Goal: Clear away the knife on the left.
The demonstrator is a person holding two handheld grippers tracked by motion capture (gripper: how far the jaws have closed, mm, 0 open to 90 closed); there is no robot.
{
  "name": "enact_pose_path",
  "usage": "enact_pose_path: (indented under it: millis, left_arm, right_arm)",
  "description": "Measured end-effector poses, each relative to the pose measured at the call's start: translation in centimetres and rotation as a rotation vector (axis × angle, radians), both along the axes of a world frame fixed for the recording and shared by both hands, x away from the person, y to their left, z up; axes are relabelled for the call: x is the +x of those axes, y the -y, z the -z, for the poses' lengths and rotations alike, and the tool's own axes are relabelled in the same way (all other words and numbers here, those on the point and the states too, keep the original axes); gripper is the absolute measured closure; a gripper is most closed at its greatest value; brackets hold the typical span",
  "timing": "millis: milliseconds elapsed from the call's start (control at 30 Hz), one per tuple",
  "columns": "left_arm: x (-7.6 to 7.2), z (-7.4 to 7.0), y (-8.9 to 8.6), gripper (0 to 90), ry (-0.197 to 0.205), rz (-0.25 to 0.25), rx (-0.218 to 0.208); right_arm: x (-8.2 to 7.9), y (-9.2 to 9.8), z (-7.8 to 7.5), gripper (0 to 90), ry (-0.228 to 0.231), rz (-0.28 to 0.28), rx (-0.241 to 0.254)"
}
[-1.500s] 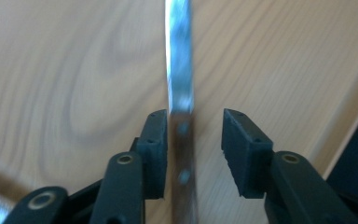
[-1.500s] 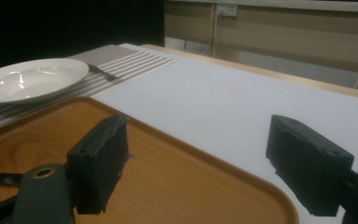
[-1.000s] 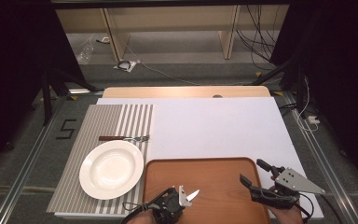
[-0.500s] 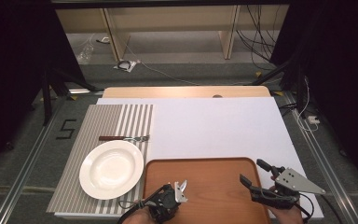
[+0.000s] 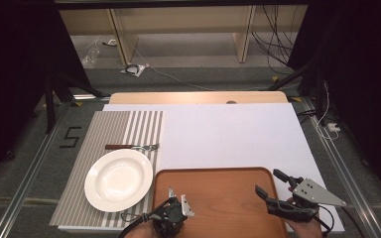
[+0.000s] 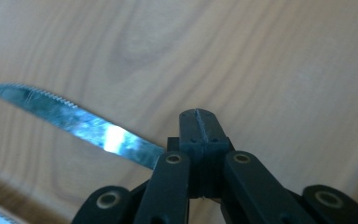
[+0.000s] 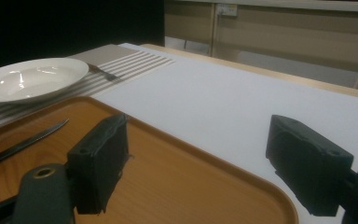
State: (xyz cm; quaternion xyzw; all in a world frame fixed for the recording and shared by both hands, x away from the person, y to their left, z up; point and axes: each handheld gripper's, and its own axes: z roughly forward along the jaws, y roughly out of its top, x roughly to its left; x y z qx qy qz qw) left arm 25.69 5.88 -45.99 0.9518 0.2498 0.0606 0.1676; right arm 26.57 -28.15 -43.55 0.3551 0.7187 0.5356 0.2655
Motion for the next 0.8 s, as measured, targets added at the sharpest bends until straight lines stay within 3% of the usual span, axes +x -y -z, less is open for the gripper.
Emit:
enact_pose_path:
  millis: [133,300,800]
  left_arm:
    - [-0.3,0.0,0.1,89.5,-0.02,0.019,0.009]
    - [0.0,-0.1,-0.6,89.5,-0.041,0.006,0.022]
    - [1.0,-0.1,-2.7,89.5,-0.033,-0.054,0.053]
  right_arm:
    - [0.0,0.0,0.0,22.0,0.0,0.0,0.0]
    - [0.0,0.0,0.0,22.0,0.003,0.0,0.003]
    - [0.0,0.0,0.0,22.0,0.0,0.0,0.001]
